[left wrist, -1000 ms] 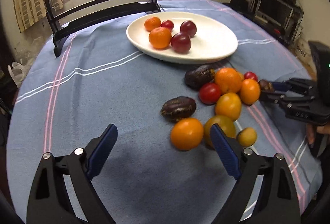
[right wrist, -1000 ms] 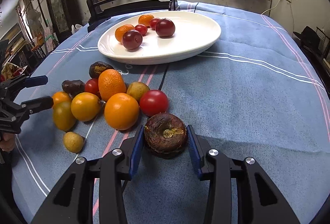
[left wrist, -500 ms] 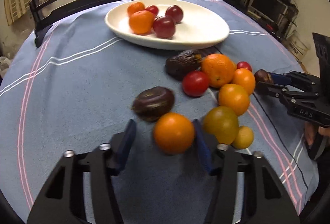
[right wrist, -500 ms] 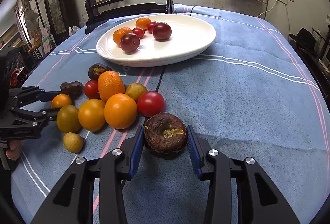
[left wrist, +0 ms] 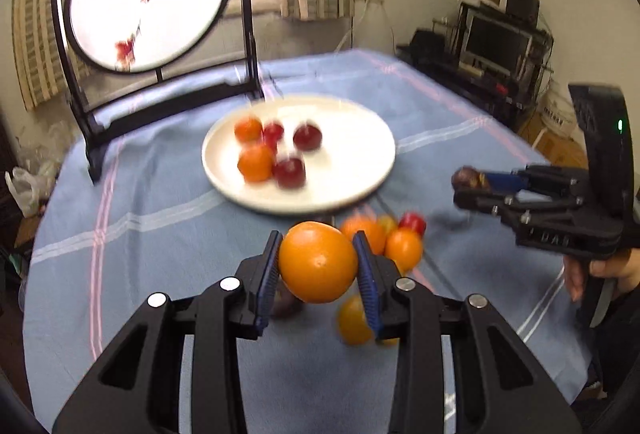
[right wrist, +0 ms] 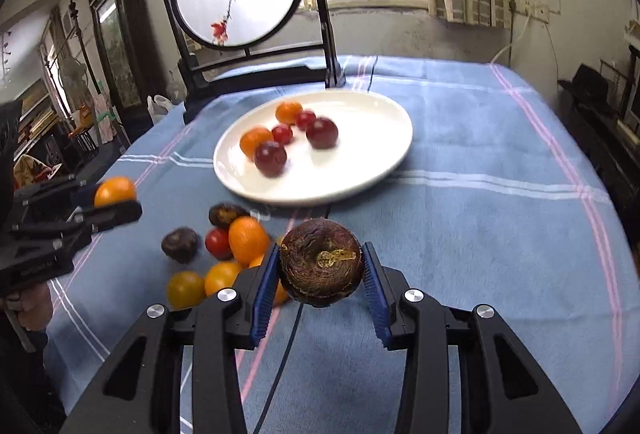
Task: Organize fruits
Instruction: 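Grasp the brown dried fruit with the right tool while the left tool grasps a small orange, then place brown fruit and small orange on the white plate while both tools open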
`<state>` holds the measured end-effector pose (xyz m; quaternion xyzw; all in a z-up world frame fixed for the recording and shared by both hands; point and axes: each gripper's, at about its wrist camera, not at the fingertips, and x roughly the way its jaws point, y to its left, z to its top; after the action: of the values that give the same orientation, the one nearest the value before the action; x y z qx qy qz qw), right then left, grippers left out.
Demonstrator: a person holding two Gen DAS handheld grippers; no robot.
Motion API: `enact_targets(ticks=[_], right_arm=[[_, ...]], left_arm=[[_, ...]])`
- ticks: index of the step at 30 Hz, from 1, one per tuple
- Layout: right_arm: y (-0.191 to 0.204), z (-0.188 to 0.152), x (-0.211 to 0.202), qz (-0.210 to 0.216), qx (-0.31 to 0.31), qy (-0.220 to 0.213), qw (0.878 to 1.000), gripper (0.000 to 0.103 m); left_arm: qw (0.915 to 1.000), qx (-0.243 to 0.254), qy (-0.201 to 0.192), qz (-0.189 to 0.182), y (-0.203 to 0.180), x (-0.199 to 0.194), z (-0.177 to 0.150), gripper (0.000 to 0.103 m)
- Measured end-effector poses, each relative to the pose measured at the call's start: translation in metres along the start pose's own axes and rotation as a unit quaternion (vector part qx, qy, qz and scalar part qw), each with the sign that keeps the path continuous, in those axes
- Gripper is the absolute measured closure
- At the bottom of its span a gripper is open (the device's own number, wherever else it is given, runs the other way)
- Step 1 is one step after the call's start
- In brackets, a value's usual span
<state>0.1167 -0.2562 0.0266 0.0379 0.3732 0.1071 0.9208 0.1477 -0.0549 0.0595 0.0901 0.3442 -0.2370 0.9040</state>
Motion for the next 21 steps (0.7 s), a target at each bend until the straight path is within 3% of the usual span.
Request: enact_targets(ticks=[3, 5, 11, 16, 21], right_arm=[[0.004, 0.023, 0.001, -0.004, -0.015, -0.010, 1.000, 0.062], [0.007, 0.035, 0.007, -0.003, -0.022, -0.013, 1.000, 0.062], [0.011, 0.062, 0.046, 0.004, -0.029, -0.002, 1.000, 0.062], [0.007, 0.072, 0.085, -0.006, -0.029, 0.024, 0.999, 0.062], [0.000, 0.078, 0.115, -0.005, -0.017, 0.045, 0.999, 0.059]], left_arm=[[0.9990, -0.015, -0.035, 0.023, 0.006, 0.003, 0.028, 0.068], [0.9985, -0.031, -0.037, 0.027, 0.012, 0.014, 0.041, 0.068], [0.9952, -0.077, 0.011, 0.060, 0.034, 0.077, 0.059, 0.068], [0.9901, -0.118, 0.051, 0.057, 0.056, 0.118, 0.060, 0.068], [0.9877, -0.133, 0.063, 0.052, 0.060, 0.139, 0.063, 0.067]])
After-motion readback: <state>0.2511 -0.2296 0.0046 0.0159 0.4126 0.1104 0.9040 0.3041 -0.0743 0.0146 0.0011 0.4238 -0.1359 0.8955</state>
